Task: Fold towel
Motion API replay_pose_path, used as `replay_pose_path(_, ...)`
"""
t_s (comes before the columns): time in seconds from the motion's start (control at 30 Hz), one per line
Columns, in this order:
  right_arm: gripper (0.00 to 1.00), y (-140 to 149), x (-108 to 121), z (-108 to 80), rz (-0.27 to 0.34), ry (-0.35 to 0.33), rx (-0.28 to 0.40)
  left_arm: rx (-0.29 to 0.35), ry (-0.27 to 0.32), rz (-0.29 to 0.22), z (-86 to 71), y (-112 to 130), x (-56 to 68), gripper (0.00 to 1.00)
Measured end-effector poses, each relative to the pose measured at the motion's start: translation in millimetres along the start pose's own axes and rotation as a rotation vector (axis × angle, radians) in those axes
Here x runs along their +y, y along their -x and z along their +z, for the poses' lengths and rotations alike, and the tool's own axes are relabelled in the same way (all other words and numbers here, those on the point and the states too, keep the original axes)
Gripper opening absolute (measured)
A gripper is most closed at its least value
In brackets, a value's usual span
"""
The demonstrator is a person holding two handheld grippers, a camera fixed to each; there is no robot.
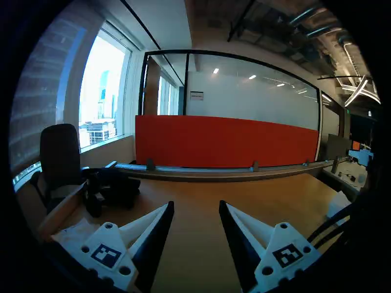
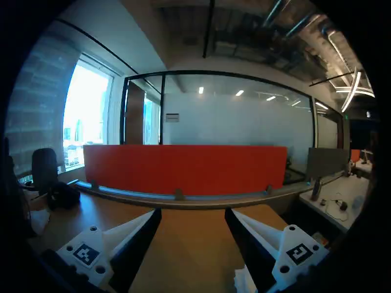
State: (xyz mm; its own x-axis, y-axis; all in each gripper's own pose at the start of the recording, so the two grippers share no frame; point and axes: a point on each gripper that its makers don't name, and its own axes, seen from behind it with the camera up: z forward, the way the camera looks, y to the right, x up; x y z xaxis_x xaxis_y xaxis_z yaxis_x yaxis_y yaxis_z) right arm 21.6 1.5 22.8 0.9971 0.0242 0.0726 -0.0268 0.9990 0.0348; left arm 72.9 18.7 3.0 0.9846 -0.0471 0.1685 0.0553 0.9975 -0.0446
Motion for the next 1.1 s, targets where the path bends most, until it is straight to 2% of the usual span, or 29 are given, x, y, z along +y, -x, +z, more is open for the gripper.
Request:
replay_pose_path(0.37,1.00,-6.6,-13.5,1.7,0.010,-0.019,-0.015,-0.009,-0.005,-0.011,-0.4,1.1,0.9,0.67)
replay_pose_path(0.67,1.00,-17.2,-21.1,-3.3,0.043,-0.039,-0.028,0.014,0.000,0.026,-0.6,-5.7,4.6,0.67)
replay_pose_path(1.1,1.00,-23.0,-33.6,-9.8,0.077,-0.040,-0.038,0.051,-0.032,0.026,-2.3,5.5,-3.2,0.67)
